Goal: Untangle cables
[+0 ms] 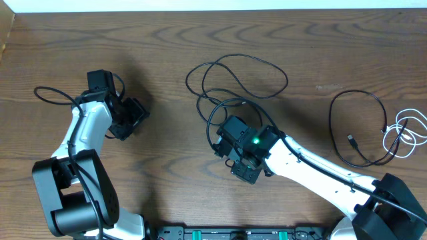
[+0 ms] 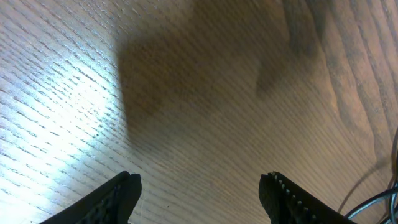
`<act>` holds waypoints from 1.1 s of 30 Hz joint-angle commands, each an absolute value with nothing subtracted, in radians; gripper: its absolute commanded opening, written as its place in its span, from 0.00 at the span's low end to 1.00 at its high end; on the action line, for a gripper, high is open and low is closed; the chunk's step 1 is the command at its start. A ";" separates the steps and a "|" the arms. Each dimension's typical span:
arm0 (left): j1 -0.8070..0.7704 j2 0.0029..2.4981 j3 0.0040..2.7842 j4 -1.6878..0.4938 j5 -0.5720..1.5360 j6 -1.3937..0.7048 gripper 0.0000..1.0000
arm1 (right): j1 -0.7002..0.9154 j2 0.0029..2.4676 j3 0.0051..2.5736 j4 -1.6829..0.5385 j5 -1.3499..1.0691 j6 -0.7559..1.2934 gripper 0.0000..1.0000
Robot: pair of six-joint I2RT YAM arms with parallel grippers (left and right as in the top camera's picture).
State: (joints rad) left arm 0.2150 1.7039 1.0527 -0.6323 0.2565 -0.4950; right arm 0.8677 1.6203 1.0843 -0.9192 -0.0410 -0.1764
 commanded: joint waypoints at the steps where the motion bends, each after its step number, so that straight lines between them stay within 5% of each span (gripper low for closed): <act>1: 0.216 1.707 1.044 -0.640 0.253 -0.495 0.67 | 0.871 1.612 1.083 -0.892 0.040 -0.176 0.18; 8: 0.216 1.707 1.044 -0.644 0.253 -0.495 0.67 | 0.871 1.612 1.083 -0.793 0.077 -0.176 0.02; 33: 0.006 1.707 1.044 -0.585 0.175 -0.439 0.62 | 0.750 1.649 1.083 -0.371 0.160 0.176 0.01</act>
